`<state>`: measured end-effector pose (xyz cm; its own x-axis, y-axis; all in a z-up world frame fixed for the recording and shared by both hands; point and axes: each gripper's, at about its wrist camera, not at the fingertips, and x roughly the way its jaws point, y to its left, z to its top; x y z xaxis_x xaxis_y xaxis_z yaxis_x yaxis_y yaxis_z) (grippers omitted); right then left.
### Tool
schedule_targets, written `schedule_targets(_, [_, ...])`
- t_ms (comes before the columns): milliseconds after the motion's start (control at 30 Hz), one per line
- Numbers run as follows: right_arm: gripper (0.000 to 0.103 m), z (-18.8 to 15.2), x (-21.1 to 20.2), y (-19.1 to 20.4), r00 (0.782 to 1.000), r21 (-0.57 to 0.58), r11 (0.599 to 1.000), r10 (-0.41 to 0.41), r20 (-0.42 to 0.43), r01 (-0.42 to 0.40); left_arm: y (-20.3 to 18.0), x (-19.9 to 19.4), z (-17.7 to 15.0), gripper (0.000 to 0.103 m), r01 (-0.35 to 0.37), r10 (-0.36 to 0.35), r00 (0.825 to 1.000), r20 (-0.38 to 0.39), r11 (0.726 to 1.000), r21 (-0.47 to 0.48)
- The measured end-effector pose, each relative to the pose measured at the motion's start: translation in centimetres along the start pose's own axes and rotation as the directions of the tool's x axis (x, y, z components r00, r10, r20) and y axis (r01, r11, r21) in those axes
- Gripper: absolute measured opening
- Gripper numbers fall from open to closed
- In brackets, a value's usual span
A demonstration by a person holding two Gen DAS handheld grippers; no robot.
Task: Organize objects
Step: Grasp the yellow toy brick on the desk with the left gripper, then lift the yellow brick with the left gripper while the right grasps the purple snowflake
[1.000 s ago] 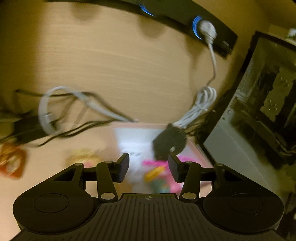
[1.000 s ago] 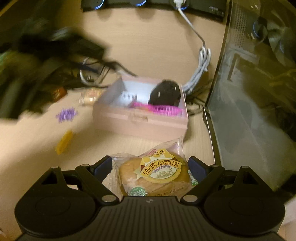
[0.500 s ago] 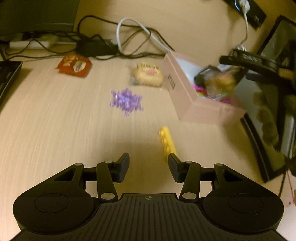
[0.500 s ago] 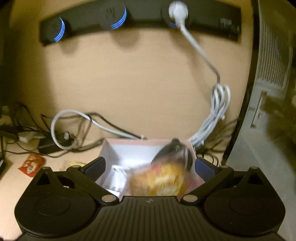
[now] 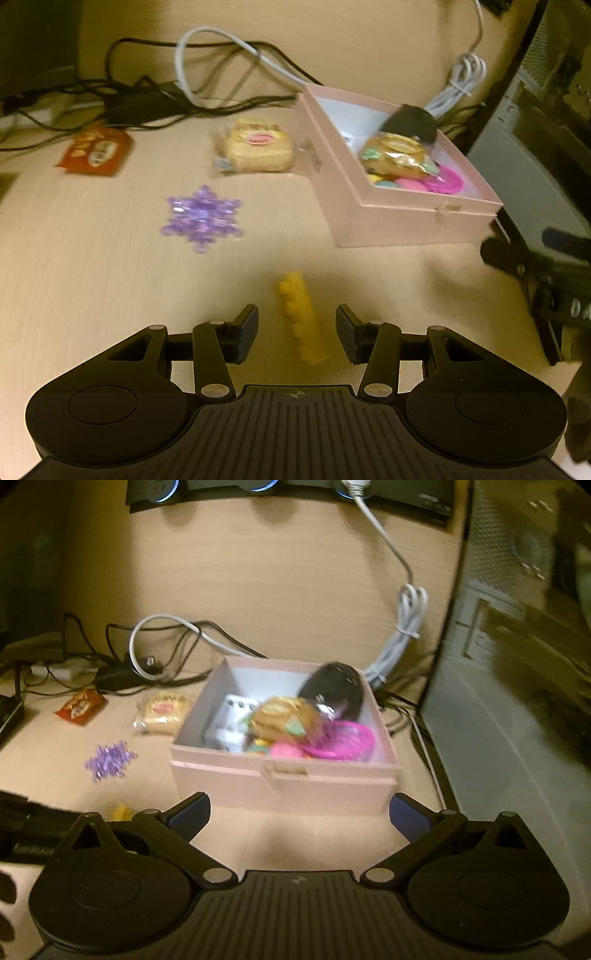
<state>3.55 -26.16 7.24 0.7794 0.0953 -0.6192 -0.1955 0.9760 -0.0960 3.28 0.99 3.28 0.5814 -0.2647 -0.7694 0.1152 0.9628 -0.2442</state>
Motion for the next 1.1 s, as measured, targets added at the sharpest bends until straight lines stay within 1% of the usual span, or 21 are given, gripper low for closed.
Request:
schedule_targets(67, [0.103,-0.4,-0.1,-0.6,1.000,0.018,1.000,-0.017,-0.020,0.018,-0.8,0.5,0.1,0.051,0.010,-0.009,1.000,-0.011,1.000,0.021])
schedule_targets(133, [0.103,-0.8,-0.1,-1.3,0.999,0.047,0.998,-0.039,-0.033,0.041,-1.4,1.0,0.0,0.051,0.005,-0.004,1.000,-0.014,0.999,0.050])
schedule_targets(200, [0.103,-1.2,-0.1,-1.8,0.998,0.072,0.996,-0.047,-0.047,0.050,-1.9,1.2,0.0,0.051,-0.013,0.012,1.000,0.002,0.996,0.083])
schedule_targets(267, [0.103,-1.6,-0.2,-2.0,0.998,0.083,0.995,-0.047,-0.052,0.052,-2.0,1.3,-0.1,0.050,-0.024,0.022,1.000,0.016,0.995,0.096])
schedule_targets(300, [0.103,-1.7,-0.2,-2.0,0.997,0.084,0.995,-0.047,-0.053,0.051,-2.0,1.3,-0.1,0.043,-0.032,0.030,0.999,0.025,0.994,0.102])
schedule_targets(333, [0.103,-1.8,-0.1,-2.0,0.997,0.083,0.995,-0.045,-0.055,0.049,-1.9,1.4,-0.1,0.029,-0.043,0.040,0.999,0.031,0.993,0.107])
schedule_targets(367, [0.103,-1.8,-0.1,-2.0,0.997,0.082,0.996,-0.042,-0.057,0.047,-1.9,1.3,-0.1,0.020,-0.058,0.054,0.998,0.037,0.992,0.111])
schedule_targets(433, [0.103,-1.9,0.1,-1.8,0.997,0.078,0.996,-0.037,-0.062,0.042,-1.3,1.1,-0.2,0.016,-0.050,0.047,0.998,0.032,0.994,0.098])
schedule_targets(600, [0.103,-1.7,0.5,-0.9,0.997,0.056,0.998,-0.017,-0.071,0.021,0.4,0.2,-0.5,0.015,0.014,-0.014,1.000,-0.002,1.000,0.025])
schedule_targets(733, [0.103,-1.4,0.9,0.4,0.997,0.028,1.000,0.006,-0.071,-0.004,2.0,-1.3,-0.8,0.015,0.030,-0.030,1.000,0.008,0.999,-0.021])
schedule_targets(867, [0.103,-1.2,1.2,1.8,0.997,0.004,0.999,0.034,-0.073,-0.034,3.9,-3.1,-0.9,0.015,0.030,-0.028,0.999,0.025,0.998,-0.062])
schedule_targets(1100, [0.103,-1.1,2.1,5.2,0.991,-0.033,0.994,0.098,-0.089,-0.101,8.5,-5.9,-1.9,0.015,-0.020,0.028,0.999,0.040,0.985,-0.172])
